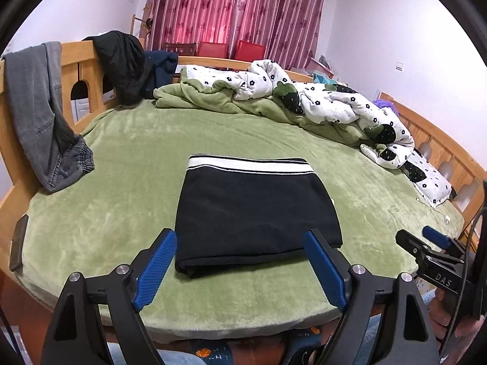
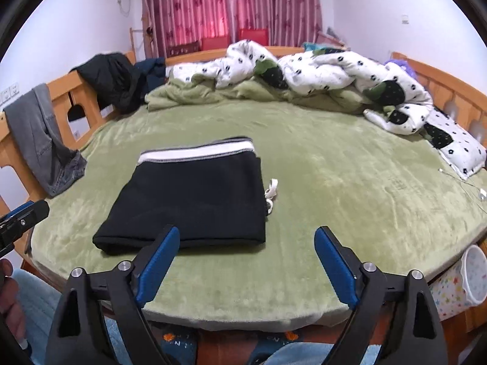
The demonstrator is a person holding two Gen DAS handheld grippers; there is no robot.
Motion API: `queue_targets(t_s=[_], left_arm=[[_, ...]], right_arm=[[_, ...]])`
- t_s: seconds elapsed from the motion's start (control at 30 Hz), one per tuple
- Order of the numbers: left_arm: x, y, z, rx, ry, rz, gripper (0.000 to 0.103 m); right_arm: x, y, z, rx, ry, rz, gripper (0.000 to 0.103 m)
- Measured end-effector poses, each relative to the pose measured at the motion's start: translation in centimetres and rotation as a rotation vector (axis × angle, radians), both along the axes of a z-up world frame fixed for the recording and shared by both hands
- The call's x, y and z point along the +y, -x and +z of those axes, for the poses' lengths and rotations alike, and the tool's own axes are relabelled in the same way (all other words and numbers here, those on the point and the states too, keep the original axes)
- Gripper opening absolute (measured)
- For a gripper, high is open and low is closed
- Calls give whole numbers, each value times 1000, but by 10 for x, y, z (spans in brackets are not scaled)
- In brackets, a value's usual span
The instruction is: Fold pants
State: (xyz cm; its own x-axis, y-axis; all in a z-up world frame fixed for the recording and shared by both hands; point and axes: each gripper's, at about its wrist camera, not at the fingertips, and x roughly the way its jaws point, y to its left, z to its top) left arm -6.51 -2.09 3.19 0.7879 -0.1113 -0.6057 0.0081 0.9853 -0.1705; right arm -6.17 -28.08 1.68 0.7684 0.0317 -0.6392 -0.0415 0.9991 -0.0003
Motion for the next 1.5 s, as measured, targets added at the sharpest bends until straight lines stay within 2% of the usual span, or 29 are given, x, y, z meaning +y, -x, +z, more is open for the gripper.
queue_targets(t_s=[0.07,0.27,0.67,0.97,1.5], left_arm=[[-4,1,-2,5,-15,8,85],[-16,4,0,1,-45,-2,85],[-27,4,-1,-13,-55,12,85],[-31,5,-1,-18,-61,14,85],[-33,6,-2,-24,-64,14,85]], right_arm=[[1,5,1,-5,29,0,92],[-4,7,1,4,22,-12,92],[-17,3,3,11,-36,-58,92],[-11,4,2,1,-6,-52,92],[-13,3,0,3,-11,-47,92]])
